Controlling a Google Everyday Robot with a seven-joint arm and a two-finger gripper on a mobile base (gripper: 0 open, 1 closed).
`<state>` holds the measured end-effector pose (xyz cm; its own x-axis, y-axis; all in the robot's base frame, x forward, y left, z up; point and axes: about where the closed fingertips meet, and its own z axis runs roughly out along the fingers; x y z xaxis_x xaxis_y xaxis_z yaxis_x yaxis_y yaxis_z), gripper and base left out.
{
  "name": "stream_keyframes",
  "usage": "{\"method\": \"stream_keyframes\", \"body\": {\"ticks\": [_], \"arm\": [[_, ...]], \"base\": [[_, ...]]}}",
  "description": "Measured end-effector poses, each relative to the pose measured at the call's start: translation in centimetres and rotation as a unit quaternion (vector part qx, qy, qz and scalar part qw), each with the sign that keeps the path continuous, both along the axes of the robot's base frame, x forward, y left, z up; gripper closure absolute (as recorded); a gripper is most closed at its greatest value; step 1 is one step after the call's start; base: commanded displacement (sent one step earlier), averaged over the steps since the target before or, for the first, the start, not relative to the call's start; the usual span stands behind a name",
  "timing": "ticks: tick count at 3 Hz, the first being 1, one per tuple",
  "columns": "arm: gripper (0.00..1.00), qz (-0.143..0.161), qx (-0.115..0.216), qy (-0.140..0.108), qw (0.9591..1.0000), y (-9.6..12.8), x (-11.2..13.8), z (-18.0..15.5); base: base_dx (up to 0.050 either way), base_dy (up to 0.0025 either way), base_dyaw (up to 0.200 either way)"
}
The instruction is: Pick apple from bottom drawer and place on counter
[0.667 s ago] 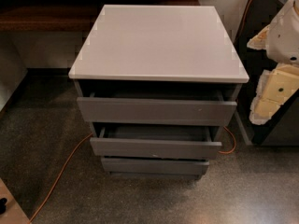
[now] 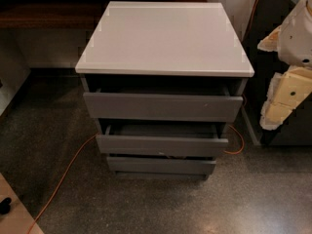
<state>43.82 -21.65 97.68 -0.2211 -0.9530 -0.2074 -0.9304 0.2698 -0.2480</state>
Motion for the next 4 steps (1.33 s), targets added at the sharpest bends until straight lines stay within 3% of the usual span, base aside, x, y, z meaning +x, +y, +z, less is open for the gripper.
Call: {"method": "stream_keyframes", "body": {"ticks": [1, 2, 4], "arm": [[0.0, -0.011, 0.006, 0.011, 0.9999, 0.3, 0.3, -1.3], [0.0, -0.016, 0.033, 0.032, 0.9988, 2.2, 1.6, -5.9], [0.0, 0.009, 0.063, 0.035, 0.9974, 5.9, 3.2, -12.7]], "base": [[0.0, 0.0, 0.0], [0.0, 0.0, 0.0], [0.0, 0.0, 0.0]]}}
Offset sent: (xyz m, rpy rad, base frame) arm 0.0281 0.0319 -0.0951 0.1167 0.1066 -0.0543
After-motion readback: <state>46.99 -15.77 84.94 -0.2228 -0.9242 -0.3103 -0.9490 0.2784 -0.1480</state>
